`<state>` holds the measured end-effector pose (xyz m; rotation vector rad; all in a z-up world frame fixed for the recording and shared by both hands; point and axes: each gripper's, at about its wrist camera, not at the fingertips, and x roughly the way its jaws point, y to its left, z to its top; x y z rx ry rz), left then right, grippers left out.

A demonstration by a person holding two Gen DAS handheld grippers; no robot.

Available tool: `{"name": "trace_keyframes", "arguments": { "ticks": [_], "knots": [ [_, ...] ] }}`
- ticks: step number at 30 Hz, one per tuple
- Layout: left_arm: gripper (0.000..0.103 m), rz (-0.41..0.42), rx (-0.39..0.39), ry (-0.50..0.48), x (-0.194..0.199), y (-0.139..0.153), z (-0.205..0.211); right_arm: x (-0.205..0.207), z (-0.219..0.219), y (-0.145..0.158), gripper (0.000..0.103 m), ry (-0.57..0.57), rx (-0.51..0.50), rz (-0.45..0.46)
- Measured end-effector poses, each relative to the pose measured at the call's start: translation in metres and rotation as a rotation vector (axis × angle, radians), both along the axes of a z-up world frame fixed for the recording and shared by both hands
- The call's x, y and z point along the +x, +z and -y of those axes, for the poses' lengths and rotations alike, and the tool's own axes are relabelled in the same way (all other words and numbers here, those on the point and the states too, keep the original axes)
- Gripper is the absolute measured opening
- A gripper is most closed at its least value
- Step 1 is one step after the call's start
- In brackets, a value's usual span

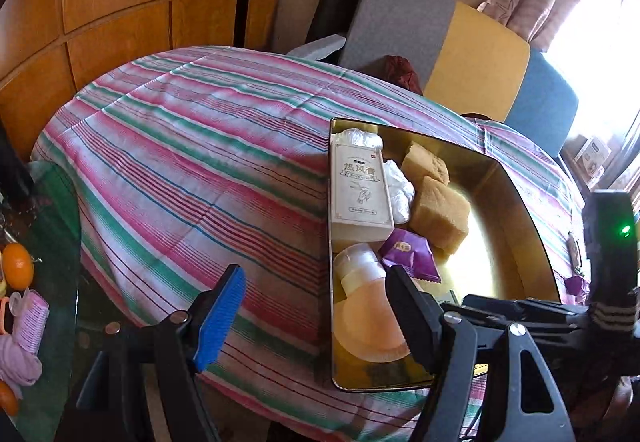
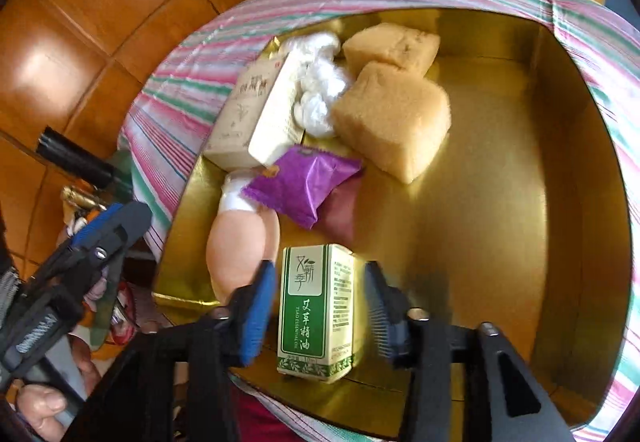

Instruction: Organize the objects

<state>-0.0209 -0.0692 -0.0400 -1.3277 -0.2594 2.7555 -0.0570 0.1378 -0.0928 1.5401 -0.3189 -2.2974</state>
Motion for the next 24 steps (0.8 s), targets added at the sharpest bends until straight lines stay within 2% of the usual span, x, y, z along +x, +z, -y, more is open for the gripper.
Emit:
{"name": "trace_keyframes", "arguments": {
  "ticks": [3,8,13,24],
  "knots": [
    [0.074,-0.012,-0.015,-0.031,0.002,0.005,-0.009,0.006,-0.007,0.011,0.063,-0.019,-0.019,-0.042],
    [0.074,-0.063,-0.062,-0.080,0.008,0.021,-0.027,0.022,-0.023,0.038,0.070,-0.051,0.041,-0.138],
    [0.074,-0.087,-0.094,-0.146,0.011,0.033,-0.050,0.038,-0.057,0.063,0.075,-0.100,0.101,-0.208],
    [0.074,-0.099,-0.111,-0.323,0.018,0.041,-0.111,0.067,-0.175,0.090,0.080,-0.358,0.180,-0.255]
  ]
}}
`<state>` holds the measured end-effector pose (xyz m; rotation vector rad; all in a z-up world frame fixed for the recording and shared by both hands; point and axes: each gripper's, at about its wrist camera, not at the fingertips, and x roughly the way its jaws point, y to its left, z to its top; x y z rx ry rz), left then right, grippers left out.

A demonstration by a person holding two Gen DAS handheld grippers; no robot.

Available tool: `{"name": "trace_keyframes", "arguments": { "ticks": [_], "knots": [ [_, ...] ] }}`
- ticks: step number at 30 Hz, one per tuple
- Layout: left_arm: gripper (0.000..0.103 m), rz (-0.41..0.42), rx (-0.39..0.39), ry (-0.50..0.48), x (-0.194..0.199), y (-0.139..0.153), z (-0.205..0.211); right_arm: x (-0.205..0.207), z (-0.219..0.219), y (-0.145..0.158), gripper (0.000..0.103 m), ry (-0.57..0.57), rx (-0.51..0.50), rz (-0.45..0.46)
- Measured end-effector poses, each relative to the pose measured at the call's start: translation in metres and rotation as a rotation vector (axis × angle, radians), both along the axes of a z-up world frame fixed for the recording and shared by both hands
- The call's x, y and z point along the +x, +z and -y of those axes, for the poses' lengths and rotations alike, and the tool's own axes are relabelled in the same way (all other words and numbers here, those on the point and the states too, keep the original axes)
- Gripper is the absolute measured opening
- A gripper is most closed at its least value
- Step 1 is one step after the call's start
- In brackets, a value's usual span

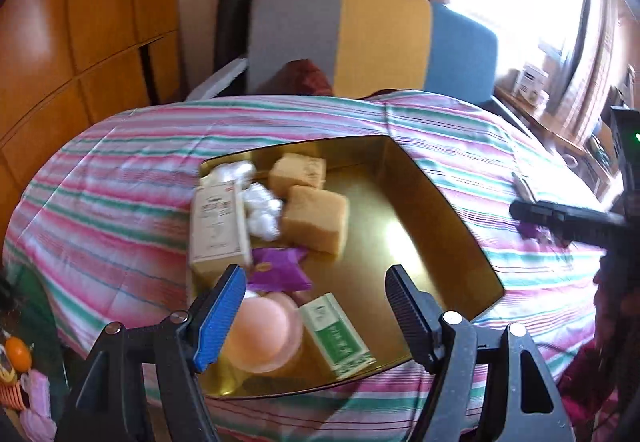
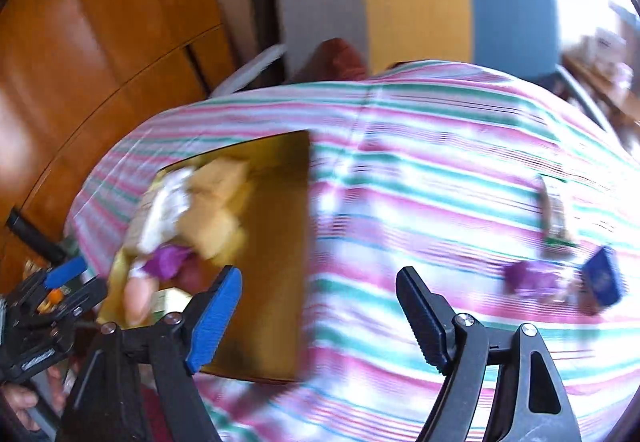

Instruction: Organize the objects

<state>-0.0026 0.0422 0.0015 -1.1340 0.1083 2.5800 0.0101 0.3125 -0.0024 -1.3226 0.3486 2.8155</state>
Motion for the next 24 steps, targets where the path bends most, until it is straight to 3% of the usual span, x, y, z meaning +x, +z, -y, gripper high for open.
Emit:
{"name": "trace_keyframes", "arguments": {
  "ticks": [9,16,20,24],
  "knots": [
    [0.074,0.010,-0.008,-0.142,0.001,0.008,-0.054,0.027,-0.114,0.015,0.081,-0.260,0.069,-0.046],
    [0.074,0.128,0.042,-0.255,-0.010,0.006,-0.104,0.055,-0.222,0.009,0.082,-0.553,0.095,-0.077],
    [0.073,0.142,0.037,-0.358,-0.006,0.007,-0.147,0.069,-0.265,-0.013,0.082,-0.661,0.041,-0.080],
    [0.073,0.173,0.017,-0.458,-0.004,0.000,-0.196,0.085,-0.291,-0.030,0.082,-0.748,-0.098,-0.076]
  ]
}}
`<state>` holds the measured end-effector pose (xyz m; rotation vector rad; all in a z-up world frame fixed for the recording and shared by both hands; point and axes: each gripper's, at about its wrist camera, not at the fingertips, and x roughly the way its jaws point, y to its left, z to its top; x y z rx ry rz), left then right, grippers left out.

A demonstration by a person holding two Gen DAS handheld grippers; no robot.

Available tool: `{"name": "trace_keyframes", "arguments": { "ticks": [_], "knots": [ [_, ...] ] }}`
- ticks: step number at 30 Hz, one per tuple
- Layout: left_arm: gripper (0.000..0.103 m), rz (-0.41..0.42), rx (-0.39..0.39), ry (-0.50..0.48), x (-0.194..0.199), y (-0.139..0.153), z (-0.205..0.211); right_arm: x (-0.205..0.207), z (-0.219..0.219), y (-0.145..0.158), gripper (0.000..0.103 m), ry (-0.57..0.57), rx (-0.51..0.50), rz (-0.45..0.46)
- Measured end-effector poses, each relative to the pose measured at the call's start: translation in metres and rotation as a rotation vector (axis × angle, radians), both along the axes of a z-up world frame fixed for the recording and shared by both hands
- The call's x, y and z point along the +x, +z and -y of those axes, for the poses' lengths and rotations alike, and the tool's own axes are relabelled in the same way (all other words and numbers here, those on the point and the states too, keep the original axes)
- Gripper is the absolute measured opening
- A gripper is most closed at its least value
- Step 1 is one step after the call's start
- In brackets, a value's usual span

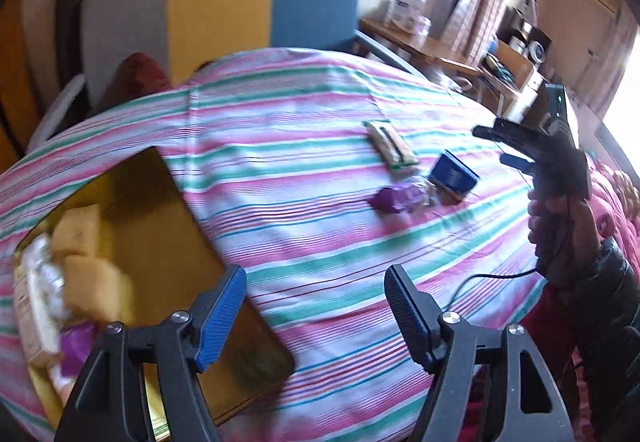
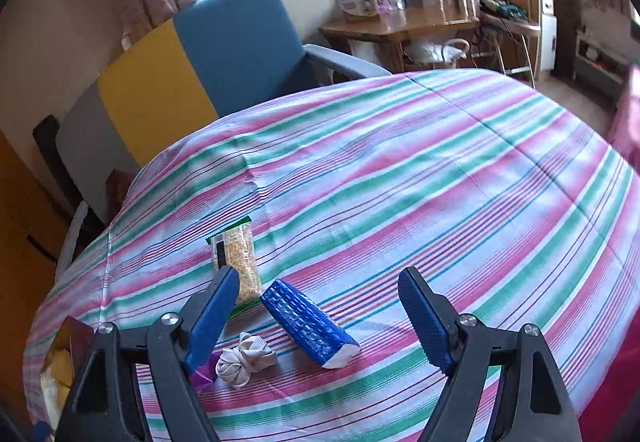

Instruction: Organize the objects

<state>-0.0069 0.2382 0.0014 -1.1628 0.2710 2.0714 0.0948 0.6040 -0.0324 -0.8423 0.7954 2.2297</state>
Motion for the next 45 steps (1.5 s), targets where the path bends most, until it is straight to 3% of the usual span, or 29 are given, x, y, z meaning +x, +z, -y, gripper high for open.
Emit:
{"name": "trace_keyframes", "arguments": {
  "ticks": [3,8,19,24,27,29,37,42,43,45],
  "knots": [
    [0.073,0.074,0.003,-0.039,-0.007,-0.014,-0.035,0.002,-0.001,0.002,0.083,-0.003,-0.005,-0.024],
    [0.072,0.331,0.074,-0.034,-0.031,-0.045,-0.080,0.003,0.007,0.000,0.083,0.030,-0.022,-0.034],
    [0.073,0.501,0.071,0.083,-0.078,-0.086,-0.144,-0.001,0.011,0.002,0.083,0.074,-0.039,-0.066],
    [0.073,0.472,0.007,0.087,-0.085,-0.099,-0.171,-0.003,0.013,0.003,0.083,0.087,-0.035,-0.071],
    [0.068,0.382,-0.043,0.064,-0.082,-0.102,-0.180,-0.004,0.015,0.004,0.083,0.097,-0.027,-0.074],
    [0.053,0.312,-0.094,0.023,-0.074,-0.101,-0.180,-0.006,0.017,0.005,0.083,0.121,-0.027,-0.077],
    [0.053,0.176,-0.071,-0.046,-0.036,-0.094,-0.127,-0.022,0.041,0.008,0.076,0.297,-0.003,-0.084],
    [0.053,0.138,-0.041,-0.035,-0.022,-0.095,-0.108,-0.034,0.057,-0.002,0.063,0.404,-0.030,-0.040],
    [0.045,0.132,-0.053,-0.038,-0.020,-0.097,-0.107,-0.037,0.060,-0.006,0.061,0.422,-0.036,-0.025],
    [0.046,0.060,-0.073,-0.063,-0.012,-0.100,-0.109,-0.043,0.066,-0.013,0.061,0.458,-0.048,0.008]
  ]
}}
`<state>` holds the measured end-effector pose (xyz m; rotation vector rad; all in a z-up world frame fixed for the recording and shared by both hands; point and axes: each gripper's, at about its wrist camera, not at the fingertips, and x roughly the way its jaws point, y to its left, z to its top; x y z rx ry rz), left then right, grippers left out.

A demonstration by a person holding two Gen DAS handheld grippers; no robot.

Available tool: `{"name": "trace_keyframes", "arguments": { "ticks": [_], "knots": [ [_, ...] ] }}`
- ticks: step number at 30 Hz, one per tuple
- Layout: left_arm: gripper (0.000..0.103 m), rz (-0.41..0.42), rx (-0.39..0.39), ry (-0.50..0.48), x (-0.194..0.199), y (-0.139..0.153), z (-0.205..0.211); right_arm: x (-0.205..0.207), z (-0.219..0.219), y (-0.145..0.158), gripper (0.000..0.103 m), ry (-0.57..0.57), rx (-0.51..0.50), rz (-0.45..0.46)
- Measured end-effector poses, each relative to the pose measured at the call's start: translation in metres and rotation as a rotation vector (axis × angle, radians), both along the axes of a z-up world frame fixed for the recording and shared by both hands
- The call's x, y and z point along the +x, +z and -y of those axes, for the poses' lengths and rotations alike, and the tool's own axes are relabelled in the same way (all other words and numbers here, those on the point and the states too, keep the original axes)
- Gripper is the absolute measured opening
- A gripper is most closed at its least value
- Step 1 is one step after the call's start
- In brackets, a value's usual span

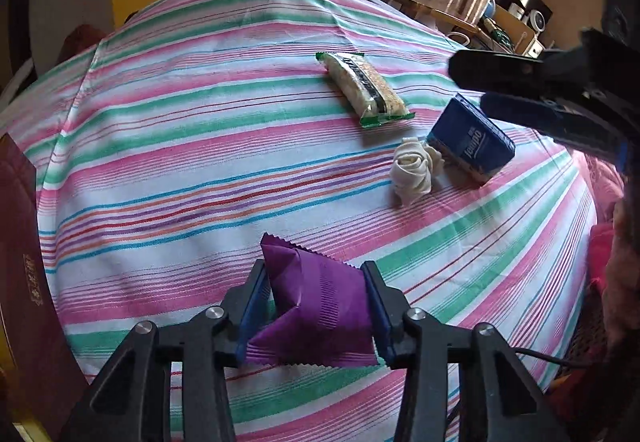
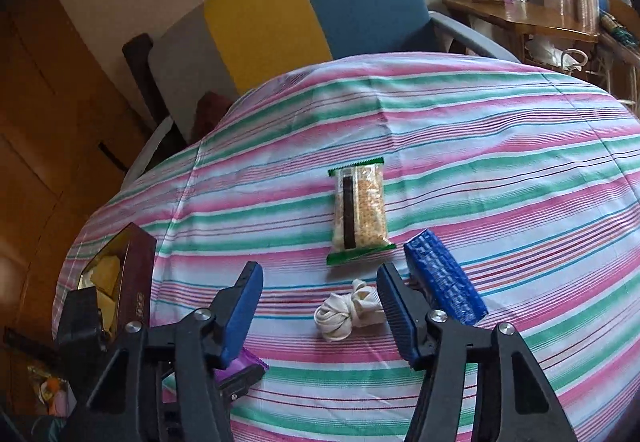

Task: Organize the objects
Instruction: 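Grasp the purple wrapped candy with the left tool, then carry purple candy toward tray with left tool while right tool grasps white cloth bundle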

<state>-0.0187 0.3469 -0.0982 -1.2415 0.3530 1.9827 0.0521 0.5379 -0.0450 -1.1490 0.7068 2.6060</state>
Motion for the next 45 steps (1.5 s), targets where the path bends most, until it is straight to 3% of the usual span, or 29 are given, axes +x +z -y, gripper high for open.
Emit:
{"name": "trace_keyframes", "arguments": {
  "ticks": [3,7,11,21,31,32,33,34,41,45],
  "knots": [
    [0.046,-0.007,0.007,0.013,0.002,0.000,-0.001,-0.008,0.006,-0.010,0.061,0.024,0.014,0.060],
    [0.046,0.008,0.038,0.018,-0.002,-0.001,0.004,-0.015,0.010,-0.025,0.076,0.039,0.032,0.135],
    [0.046,0.009,0.072,0.015,-0.004,-0.002,0.007,-0.019,0.011,-0.035,0.079,0.045,0.053,0.176],
    [0.046,0.015,0.112,0.026,-0.003,-0.005,0.006,-0.029,0.014,-0.047,0.079,0.050,0.104,0.229],
    [0.046,0.003,0.103,0.027,0.000,-0.005,0.008,-0.040,0.015,-0.055,0.079,0.060,0.162,0.258],
    [0.046,0.002,0.103,0.026,0.000,-0.004,0.009,-0.043,0.016,-0.057,0.078,0.065,0.168,0.267],
    [0.046,0.000,0.101,0.025,0.001,-0.004,0.009,-0.045,0.017,-0.060,0.067,0.068,0.179,0.280],
    [0.046,-0.003,0.098,0.021,0.001,-0.004,0.008,-0.048,0.020,-0.062,0.043,0.082,0.205,0.292],
    [0.045,-0.007,0.067,0.016,0.002,0.000,0.006,-0.050,0.020,-0.067,0.045,0.114,0.210,0.309],
    [0.045,-0.039,0.098,0.025,0.012,0.023,0.017,-0.051,0.019,-0.072,0.047,0.120,0.201,0.323]
  ]
}}
